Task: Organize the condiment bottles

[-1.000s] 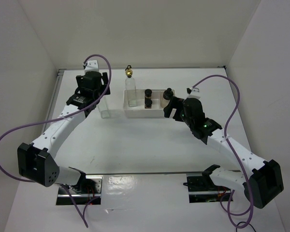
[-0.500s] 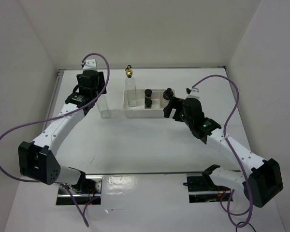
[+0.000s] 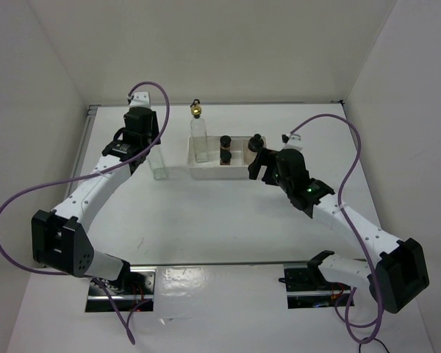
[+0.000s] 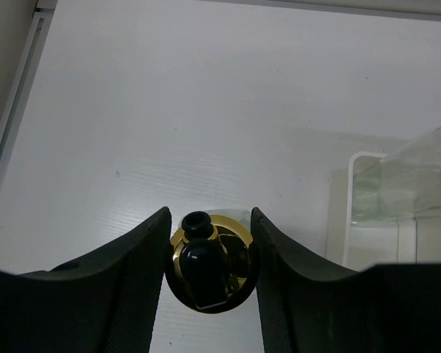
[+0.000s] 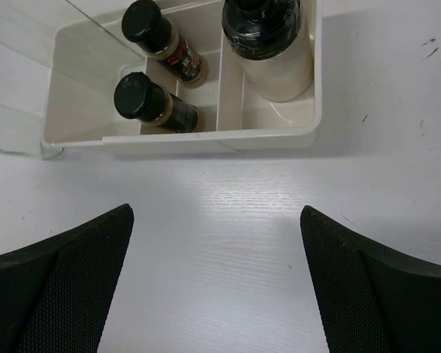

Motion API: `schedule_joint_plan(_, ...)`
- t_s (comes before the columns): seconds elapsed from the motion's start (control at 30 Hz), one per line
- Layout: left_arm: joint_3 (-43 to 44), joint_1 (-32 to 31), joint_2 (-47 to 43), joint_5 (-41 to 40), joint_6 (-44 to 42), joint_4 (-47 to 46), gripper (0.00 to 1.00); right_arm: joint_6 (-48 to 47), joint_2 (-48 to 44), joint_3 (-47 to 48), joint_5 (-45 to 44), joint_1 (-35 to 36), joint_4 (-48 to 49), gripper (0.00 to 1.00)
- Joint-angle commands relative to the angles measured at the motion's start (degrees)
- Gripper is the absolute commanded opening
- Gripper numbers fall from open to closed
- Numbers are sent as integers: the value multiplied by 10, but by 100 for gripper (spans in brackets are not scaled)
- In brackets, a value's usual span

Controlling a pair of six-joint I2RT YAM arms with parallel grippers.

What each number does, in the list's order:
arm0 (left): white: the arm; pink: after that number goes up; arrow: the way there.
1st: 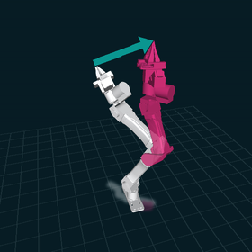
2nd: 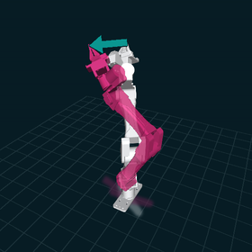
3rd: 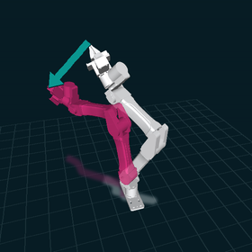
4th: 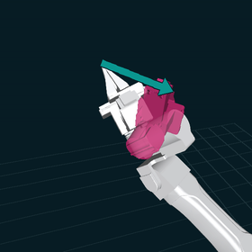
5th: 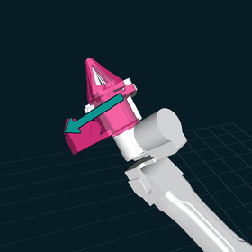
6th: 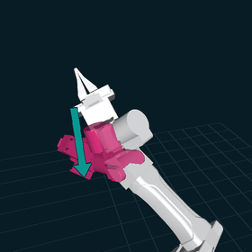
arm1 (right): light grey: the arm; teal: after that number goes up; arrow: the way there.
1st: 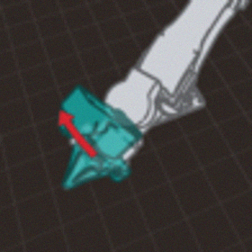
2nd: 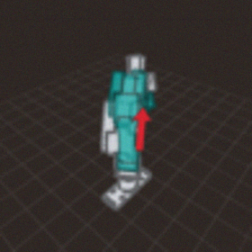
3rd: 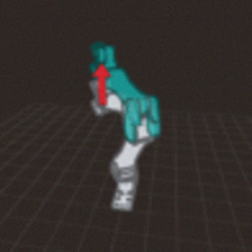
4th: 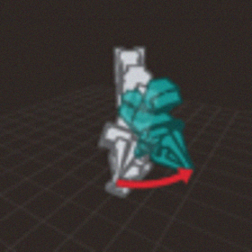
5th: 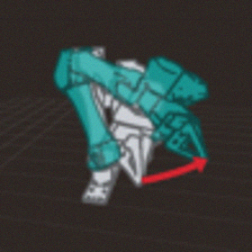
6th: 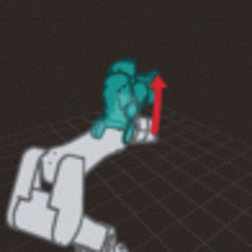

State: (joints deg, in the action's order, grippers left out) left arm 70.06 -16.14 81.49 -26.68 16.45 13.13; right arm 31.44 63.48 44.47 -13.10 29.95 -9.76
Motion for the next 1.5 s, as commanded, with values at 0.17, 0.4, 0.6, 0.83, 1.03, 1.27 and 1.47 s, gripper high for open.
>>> schedule_joint_plan(0.17,11,4,16,3,0,-25,37,-6,6,13,-10,-4,24,98)
schedule_joint_plan(0.4,24,4,16,14,5,2,21,-6,6,13,-10,-4,24,98)
schedule_joint_plan(0.6,42,4,-7,24,5,22,18,-11,11,13,-5,-4,24,98)
schedule_joint_plan(0.83,59,4,-26,59,0,52,14,-11,0,13,-5,-4,24,98)
schedule_joint_plan(1.03,59,-1,-31,65,-5,64,12,-11,-13,13,-5,-4,24,98)
schedule_joint_plan(1.27,84,-1,-36,70,-11,75,10,-6,-18,8,-5,-4,18,98)
schedule_joint_plan(1.47,124,-12,-30,82,-23,101,10,-6,-18,8,-5,-4,18,98)
